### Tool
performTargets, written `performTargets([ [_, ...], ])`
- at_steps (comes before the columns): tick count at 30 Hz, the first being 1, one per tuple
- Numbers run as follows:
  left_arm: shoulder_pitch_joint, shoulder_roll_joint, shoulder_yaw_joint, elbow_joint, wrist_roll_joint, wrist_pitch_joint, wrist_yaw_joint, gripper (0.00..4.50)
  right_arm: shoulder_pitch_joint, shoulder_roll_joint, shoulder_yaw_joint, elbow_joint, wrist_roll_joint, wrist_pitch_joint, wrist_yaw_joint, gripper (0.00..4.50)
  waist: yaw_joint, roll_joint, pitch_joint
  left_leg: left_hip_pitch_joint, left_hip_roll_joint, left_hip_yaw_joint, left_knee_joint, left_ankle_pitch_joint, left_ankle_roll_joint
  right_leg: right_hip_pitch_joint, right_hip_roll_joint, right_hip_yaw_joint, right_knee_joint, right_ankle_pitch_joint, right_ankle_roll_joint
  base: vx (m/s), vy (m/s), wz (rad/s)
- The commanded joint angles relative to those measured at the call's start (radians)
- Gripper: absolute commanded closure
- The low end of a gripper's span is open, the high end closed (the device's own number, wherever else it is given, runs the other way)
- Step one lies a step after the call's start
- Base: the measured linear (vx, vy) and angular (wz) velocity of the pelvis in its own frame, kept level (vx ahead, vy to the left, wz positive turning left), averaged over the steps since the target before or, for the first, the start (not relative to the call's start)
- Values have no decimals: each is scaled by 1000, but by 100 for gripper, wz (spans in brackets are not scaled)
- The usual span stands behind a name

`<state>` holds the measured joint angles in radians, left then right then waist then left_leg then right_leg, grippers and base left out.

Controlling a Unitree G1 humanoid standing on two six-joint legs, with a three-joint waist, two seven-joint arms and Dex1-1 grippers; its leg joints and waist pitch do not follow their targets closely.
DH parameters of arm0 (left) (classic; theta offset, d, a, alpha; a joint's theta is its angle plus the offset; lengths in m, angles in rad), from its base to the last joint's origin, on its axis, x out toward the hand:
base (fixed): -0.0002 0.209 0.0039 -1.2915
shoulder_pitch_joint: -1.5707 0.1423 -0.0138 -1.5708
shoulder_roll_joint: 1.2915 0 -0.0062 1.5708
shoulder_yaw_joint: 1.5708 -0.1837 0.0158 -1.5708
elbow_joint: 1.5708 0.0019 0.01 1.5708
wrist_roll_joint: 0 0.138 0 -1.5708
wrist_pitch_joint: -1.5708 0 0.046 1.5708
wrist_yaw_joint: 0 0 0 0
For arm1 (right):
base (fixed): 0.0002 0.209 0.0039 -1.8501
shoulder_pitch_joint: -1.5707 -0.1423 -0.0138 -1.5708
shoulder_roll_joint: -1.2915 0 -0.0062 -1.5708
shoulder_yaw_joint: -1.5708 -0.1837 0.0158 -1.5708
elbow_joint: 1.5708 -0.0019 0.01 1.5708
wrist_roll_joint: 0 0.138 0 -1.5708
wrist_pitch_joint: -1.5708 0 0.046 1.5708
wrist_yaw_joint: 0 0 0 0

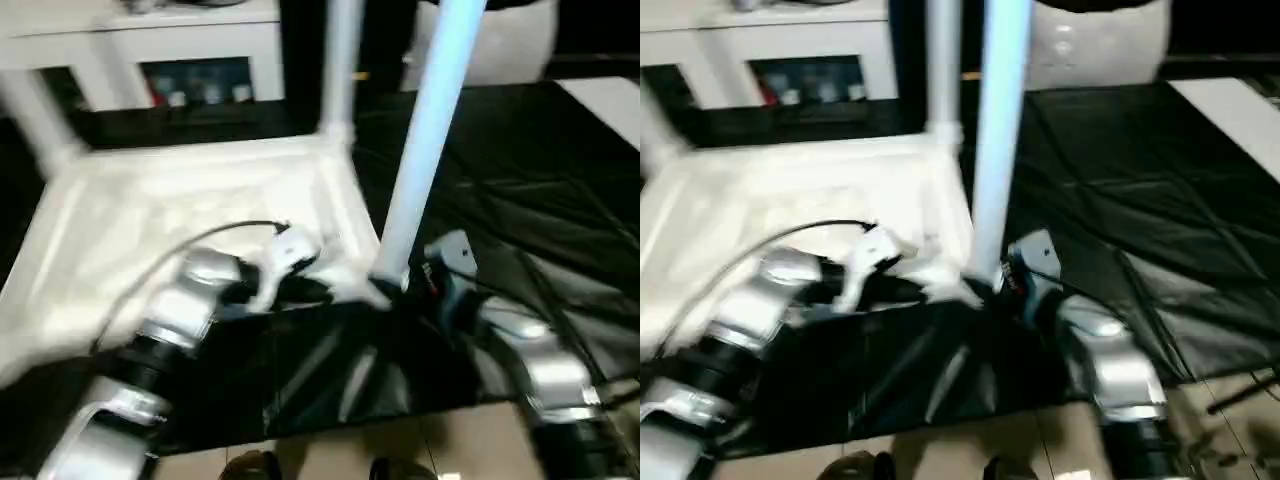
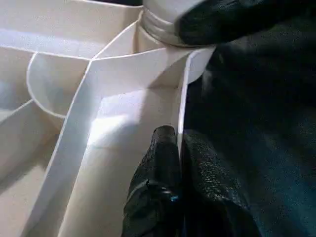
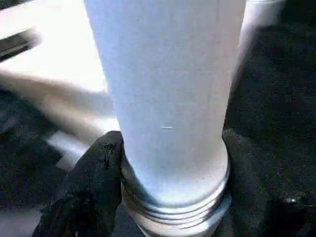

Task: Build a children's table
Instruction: Rotate leg to tighten

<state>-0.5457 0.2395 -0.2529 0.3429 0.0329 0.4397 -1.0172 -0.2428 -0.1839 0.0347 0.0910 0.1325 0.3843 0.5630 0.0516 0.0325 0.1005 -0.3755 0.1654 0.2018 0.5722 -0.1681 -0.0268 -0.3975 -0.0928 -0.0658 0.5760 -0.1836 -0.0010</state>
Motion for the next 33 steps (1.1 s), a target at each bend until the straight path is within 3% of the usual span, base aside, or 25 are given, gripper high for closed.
performTargets([
  [1,-10,-112,-25,-47,-27,41,130,450,-5,135,148,-7,32,58,-10,183,-6,-8,-44,22,63,-57,-93,-462,-40,18,-74,42,-100,-598,-109,0,0,0],
  [3,-1,-191,-7,-81,7,101,262,450,-27,216,128,28,-22,78,-161,183,-10,-5,-42,29,62,-57,-93,-481,-44,10,-72,42,-104,-595,-107,0,0,0],
  [5,2,-211,1,-93,16,114,296,450,-29,229,124,30,-39,78,-188,183,-14,-7,-42,29,60,-58,-93,-478,-40,11,-71,43,-107,-587,-104,0,0,0],
  [6,6,-219,-4,-108,19,123,300,450,-25,232,117,25,-39,62,-191,113,-15,-6,-42,28,59,-56,-93,-471,-31,10,-70,44,-109,-577,-101,0,0,0],
  [9,18,-202,-37,-139,30,112,266,450,-12,224,89,2,-24,16,-188,106,-13,-4,-49,22,62,-51,-96,-415,-9,15,-68,49,-104,-472,-113,0,0,0],
  [11,23,-180,-47,-142,32,83,246,450,-4,203,82,-10,-21,-2,-174,70,-10,-4,-53,19,64,-47,-95,-371,1,19,-65,51,-95,-377,-139,0,0,0],
  [12,29,-151,-52,-148,38,64,229,450,6,176,78,-25,-26,-22,-147,64,-9,-4,-59,16,64,-41,-91,-319,16,24,-62,52,-82,-275,-170,0,0,0],
  [13,31,-138,-54,-147,42,49,217,450,11,158,76,-34,-25,-31,-126,61,-5,1,-62,14,64,-42,-89,-302,24,27,-63,51,-80,-250,-176,0,0,0],
  [16,39,-94,-57,-150,39,33,168,450,26,93,74,-57,-14,-65,-46,36,-4,-4,-66,7,61,-36,-79,-244,65,35,-63,49,-72,-182,-207,17,-9,1],
  [18,42,-79,-62,-153,36,19,147,450,29,70,73,-60,-13,-76,-21,15,-1,-1,-71,6,63,-33,-72,-185,87,35,-65,49,-64,-118,-233,0,0,0],
  [20,53,-21,-74,-152,16,-37,51,450,37,-13,64,-70,11,-117,96,7,3,5,-74,2,62,-33,-67,-149,103,40,-64,46,-56,-76,-252,0,0,0],
  [21,55,19,-82,-137,11,-85,-6,450,40,-67,60,-75,29,-150,178,2,7,1,-75,3,62,-33,-64,-142,114,46,-62,44,-55,-59,-252,0,0,0],
  [24,52,57,-88,-107,-4,-144,-73,450,39,-124,55,-77,57,-173,279,2,10,0,-70,3,65,-30,-64,-165,127,41,-62,45,-55,-82,-266,0,0,0],
  [28,40,116,-96,-69,-48,-193,-219,450,20,-232,71,-63,91,-174,468,2,18,3,-63,16,71,-29,-69,-238,92,33,-61,48,-63,-207,-258,0,0,0],
  [29,37,125,-98,-64,-51,-199,-239,450,15,-244,76,-55,91,-177,490,2,22,3,-62,18,73,-31,-73,-276,68,32,-60,47,-65,-253,-248,0,0,0],
  [33,17,166,-121,-28,-54,-251,-315,450,-14,-293,108,-14,92,-201,575,2,29,-1,-64,19,74,-30,-74,-288,51,31,-64,51,-65,-264,-246,0,0,0],
])
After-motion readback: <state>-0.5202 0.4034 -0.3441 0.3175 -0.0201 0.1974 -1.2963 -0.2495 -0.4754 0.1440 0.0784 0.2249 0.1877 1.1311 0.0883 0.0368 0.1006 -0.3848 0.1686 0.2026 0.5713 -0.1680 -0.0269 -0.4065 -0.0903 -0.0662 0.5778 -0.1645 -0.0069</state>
